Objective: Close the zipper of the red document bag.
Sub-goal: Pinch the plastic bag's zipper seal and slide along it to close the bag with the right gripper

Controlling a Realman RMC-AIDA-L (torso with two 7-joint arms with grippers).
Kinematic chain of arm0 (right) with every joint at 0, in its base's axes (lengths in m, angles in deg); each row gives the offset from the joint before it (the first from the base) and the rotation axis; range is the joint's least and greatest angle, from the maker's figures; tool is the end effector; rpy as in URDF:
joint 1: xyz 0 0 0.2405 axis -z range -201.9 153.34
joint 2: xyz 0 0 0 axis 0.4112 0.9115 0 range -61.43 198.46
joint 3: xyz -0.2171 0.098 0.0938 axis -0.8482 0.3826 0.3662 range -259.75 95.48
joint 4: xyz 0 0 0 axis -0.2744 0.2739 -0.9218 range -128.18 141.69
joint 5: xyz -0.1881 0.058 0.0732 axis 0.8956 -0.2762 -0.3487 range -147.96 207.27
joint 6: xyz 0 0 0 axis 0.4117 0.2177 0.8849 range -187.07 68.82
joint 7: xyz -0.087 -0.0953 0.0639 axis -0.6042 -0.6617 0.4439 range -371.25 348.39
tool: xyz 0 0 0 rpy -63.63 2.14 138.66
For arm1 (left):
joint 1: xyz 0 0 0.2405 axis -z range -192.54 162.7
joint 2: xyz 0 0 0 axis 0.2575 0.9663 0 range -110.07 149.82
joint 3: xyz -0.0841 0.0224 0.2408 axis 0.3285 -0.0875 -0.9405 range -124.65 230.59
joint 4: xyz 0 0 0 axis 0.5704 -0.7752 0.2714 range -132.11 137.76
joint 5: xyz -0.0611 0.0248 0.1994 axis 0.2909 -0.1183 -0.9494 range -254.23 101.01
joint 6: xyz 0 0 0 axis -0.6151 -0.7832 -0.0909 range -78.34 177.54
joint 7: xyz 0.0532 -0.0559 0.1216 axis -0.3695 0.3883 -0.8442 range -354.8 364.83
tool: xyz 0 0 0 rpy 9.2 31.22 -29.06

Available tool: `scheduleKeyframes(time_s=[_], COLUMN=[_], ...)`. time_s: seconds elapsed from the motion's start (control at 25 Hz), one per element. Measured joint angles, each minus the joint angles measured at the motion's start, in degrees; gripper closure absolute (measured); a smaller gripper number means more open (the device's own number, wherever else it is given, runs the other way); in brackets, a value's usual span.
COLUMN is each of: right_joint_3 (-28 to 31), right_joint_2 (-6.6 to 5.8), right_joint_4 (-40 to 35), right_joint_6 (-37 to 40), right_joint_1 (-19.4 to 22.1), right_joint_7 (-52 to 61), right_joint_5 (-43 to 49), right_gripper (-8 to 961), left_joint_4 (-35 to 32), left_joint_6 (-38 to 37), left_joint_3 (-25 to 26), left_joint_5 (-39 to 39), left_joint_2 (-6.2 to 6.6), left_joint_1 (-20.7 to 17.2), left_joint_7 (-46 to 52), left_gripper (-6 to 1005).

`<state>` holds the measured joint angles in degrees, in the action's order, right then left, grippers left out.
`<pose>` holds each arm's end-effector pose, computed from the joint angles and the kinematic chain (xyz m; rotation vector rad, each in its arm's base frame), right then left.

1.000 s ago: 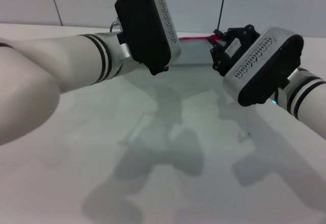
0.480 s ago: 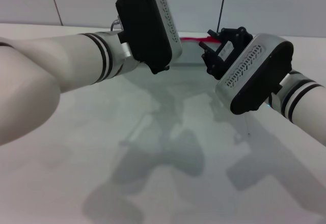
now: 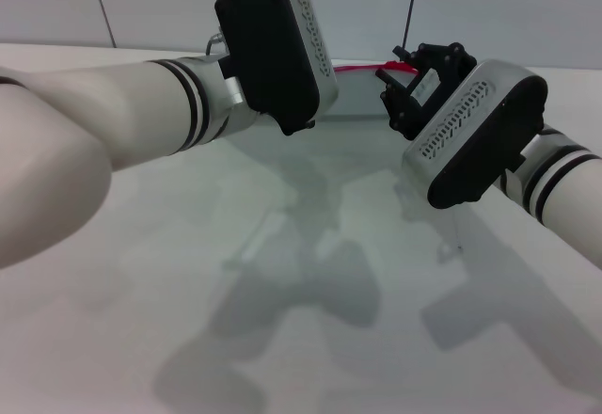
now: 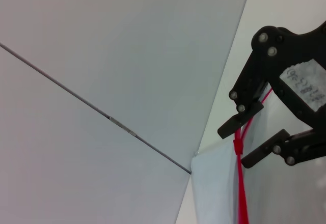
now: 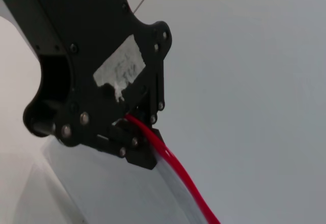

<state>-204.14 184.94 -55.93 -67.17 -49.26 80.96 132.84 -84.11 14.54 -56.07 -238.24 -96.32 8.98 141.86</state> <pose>0.1578 0.3800 -0.0785 -2.1047 -0.1406 0.1295 -0.1159 0.3763 -0.0316 -2.2627 0.2392 0.1546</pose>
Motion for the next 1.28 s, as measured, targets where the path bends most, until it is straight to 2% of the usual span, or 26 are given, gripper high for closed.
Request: scheduleKeyframes(time_s=[1.28], right_joint_3=[-1.22], right_joint_2=[0.02], right_joint_4=[1.76], right_joint_6=[-0.04], right_joint_1=[-0.68], right_joint_7=[-0.02], right_joint_5=[0.0], right_gripper=[703], left_joint_4=[-0.12], left_joint_6=[-0.01], left_joint_3=[-0.37], left_joint_5=[0.0], left_joint_2=[0.0], left_joint_1=[0.03], left_joint_7=[0.0], left_gripper=[949])
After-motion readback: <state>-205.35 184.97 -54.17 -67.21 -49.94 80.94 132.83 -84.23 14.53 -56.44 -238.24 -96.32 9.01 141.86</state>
